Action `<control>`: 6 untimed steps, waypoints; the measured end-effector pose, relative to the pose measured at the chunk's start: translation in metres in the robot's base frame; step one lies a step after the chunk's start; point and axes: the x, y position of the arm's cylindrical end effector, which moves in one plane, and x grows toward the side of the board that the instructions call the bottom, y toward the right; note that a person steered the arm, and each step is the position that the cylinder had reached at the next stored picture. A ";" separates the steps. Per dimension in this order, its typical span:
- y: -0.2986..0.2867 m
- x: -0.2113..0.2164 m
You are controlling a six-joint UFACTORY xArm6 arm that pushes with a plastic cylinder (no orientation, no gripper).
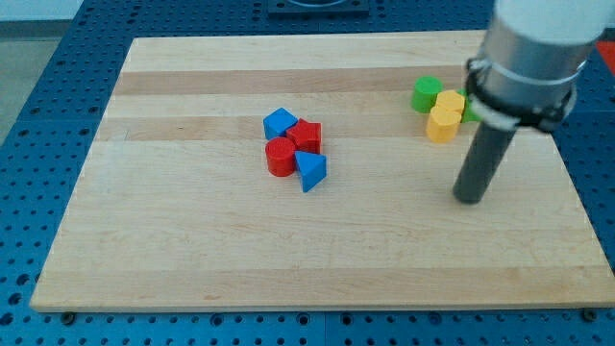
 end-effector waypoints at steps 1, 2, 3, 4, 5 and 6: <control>0.046 -0.040; 0.084 -0.072; 0.085 -0.107; 0.085 -0.133; 0.077 -0.133; 0.015 -0.133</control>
